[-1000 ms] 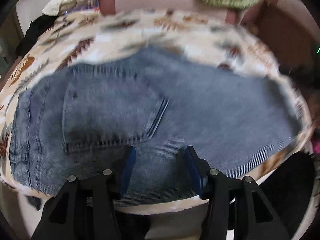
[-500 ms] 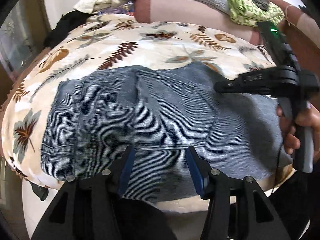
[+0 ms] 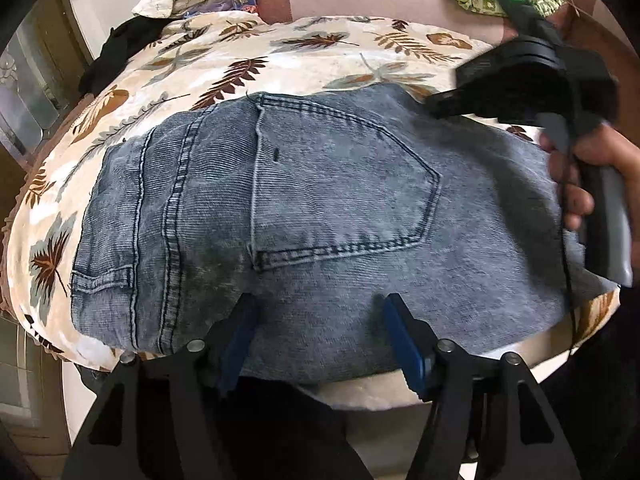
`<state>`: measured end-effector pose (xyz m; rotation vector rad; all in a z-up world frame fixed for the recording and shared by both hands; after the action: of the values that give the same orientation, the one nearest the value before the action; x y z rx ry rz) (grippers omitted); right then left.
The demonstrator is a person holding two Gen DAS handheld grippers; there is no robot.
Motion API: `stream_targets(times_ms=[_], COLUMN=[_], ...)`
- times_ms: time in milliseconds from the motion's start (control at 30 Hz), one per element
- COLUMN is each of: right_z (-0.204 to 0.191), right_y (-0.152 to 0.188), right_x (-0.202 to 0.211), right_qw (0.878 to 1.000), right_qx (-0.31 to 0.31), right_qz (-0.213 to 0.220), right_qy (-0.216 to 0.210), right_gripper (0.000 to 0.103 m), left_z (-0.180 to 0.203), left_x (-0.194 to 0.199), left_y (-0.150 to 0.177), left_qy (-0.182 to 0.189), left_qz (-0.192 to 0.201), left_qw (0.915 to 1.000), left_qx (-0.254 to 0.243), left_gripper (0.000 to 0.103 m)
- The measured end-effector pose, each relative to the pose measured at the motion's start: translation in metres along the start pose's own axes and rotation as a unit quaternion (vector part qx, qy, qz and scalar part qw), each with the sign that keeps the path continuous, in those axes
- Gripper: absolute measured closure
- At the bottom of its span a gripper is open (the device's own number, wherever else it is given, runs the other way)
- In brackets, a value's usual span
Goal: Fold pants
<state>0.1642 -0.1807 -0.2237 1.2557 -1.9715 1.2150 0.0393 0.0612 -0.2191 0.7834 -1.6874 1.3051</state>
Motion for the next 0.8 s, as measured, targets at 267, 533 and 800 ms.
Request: stream_targets(times_ms=[267, 533, 800], right_z=[0.085, 0.177, 0.188], right_y=[0.046, 0.07, 0.06], right_x=[0.118, 0.14, 0.133], right_qw=[0.992, 0.981, 0.985], right_qx=[-0.04, -0.123, -0.113], right_qz=[0.052, 0.029, 0.07], right_qy=[0.103, 0.145, 0.114], right_gripper=[0.094, 0.094, 0.094], left_z=[0.063, 0.087, 0.09], left_x=[0.022, -0.01, -0.002], left_y=[-0.008, -0.002, -0.008], left_qy=[0.07, 0.061, 0.04], left_qz=[0.027, -0.008, -0.014], left_qw=[0.9955, 0.995, 0.9961], left_qx=[-0.057, -0.079, -0.077], left_gripper=[0.037, 0.037, 0.037])
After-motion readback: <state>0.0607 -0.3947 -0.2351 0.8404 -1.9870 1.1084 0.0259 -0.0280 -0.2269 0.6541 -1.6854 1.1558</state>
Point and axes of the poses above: each gripper's, at about its wrist camera, not at the fingertips, and x roughly against the way its jaws point, z to its right, y to its underside, the point moved 1 cm from there along -x, roughly the way its jaws point, and after that the axes turned 5 degrees about -y, right-handed, at the moved point
